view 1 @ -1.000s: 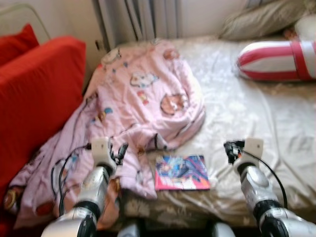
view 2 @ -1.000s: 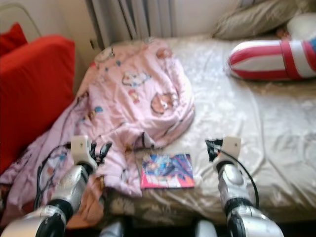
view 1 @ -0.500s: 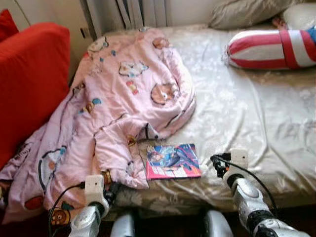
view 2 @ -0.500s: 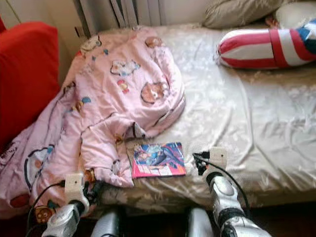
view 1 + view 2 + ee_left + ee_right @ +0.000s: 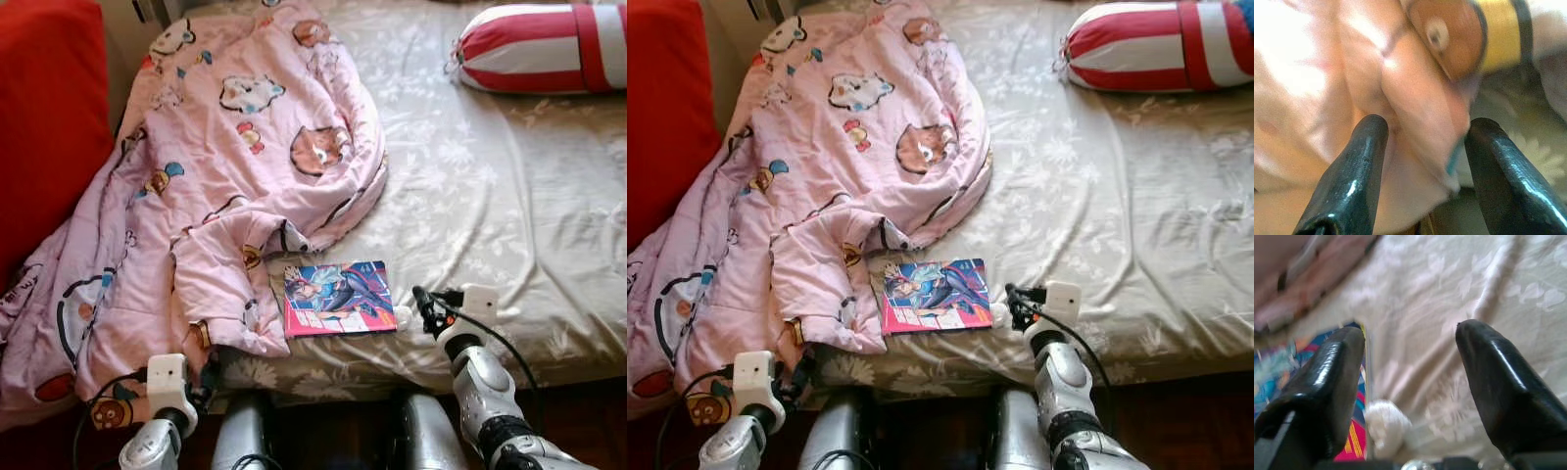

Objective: Clean up the room

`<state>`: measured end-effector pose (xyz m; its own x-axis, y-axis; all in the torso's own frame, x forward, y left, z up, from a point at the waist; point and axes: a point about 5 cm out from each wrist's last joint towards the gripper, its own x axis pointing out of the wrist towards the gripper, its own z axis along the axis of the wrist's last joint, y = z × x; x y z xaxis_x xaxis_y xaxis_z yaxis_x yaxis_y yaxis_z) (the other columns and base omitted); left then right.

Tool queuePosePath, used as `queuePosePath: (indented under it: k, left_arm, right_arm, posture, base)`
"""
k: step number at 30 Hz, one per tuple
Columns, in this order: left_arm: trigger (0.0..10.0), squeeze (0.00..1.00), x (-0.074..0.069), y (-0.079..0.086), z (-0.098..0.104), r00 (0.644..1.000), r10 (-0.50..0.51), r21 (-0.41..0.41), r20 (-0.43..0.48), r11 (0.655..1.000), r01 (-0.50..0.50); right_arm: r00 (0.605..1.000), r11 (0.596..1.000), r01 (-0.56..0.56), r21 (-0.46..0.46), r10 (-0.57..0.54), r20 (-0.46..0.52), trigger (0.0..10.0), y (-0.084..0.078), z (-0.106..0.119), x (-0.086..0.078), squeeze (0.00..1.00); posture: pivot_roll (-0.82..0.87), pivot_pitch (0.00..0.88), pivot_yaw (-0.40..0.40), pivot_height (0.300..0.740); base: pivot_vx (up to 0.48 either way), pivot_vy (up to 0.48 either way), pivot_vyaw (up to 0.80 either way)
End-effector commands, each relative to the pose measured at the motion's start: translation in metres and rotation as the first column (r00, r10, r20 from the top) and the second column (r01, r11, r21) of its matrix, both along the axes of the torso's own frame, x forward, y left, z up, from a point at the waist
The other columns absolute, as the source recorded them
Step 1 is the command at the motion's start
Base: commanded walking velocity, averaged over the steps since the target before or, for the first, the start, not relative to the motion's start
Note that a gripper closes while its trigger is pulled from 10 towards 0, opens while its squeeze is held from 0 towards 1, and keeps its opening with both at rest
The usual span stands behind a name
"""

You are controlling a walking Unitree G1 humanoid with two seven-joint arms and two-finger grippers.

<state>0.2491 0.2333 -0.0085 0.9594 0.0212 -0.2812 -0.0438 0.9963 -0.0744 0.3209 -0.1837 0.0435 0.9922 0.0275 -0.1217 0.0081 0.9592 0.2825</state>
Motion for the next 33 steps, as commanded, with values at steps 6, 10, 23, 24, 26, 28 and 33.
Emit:
queuePosePath:
  k: [6,10,23,24,26,28,33]
  left_arm:
    - [10.0,0.0,0.011,0.017,0.047,0.959,0.055,0.037,0.277,0.997,-0.068]
    - [10.0,0.0,0.02,0.004,0.079,0.918,0.03,0.038,0.396,0.998,-0.049]
    - [10.0,0.0,0.015,-0.019,0.095,0.927,0.004,-0.003,0.375,1.0,-0.003]
    - [10.0,0.0,0.014,-0.018,0.096,0.929,0.004,-0.003,0.37,1.0,-0.003]
    - [10.0,0.0,0.013,-0.016,0.092,0.941,-0.001,-0.001,0.339,1.0,0.002]
    - [10.0,0.0,0.009,-0.015,0.081,0.961,-0.014,-0.002,0.276,1.0,0.015]
    - [10.0,0.0,-0.017,-0.013,0.049,0.991,-0.074,0.044,0.112,0.997,0.07]
  right_arm:
    - [1.0,1.0,-0.005,0.026,0.006,-0.025,10.0,0.004,-0.01,-0.009,0.0]
    - [0.995,0.997,-0.064,-0.042,0.06,-0.083,10.0,0.004,-0.021,-0.016,0.0]
    - [0.966,0.857,-0.255,-0.447,0.25,-0.072,10.0,-0.021,0.023,0.014,0.0]
    - [0.966,0.857,-0.25,-0.451,0.25,-0.063,10.0,-0.023,0.029,0.018,0.0]
    - [0.966,0.856,-0.252,-0.451,0.253,-0.06,10.0,-0.024,0.033,0.02,0.0]
    - [0.962,0.848,-0.265,-0.459,0.263,-0.07,10.0,-0.024,0.033,0.021,0.0]
    - [0.955,0.833,-0.294,-0.469,0.279,-0.102,10.0,-0.021,0.028,0.019,0.0]
  posture:
    - [0.12,0.28,0.06,0.61]
    - [0.15,0.29,0.047,0.61]
    - [0.13,0.318,0.039,0.61]
    - [0.13,0.319,0.037,0.61]
    - [0.14,0.318,0.036,0.61]
    - [0.14,0.314,0.036,0.61]
    - [0.13,0.304,0.038,0.61]
  base:
    - [0.0,0.0,0.0]
    - [0.0,0.0,0.0]
    - [0.0,0.0,0.0]
    - [0.0,0.0,0.0]
    - [0.0,0.0,0.0]
    - [0.0,0.0,0.0]
    - [0.0,0.0,0.0]
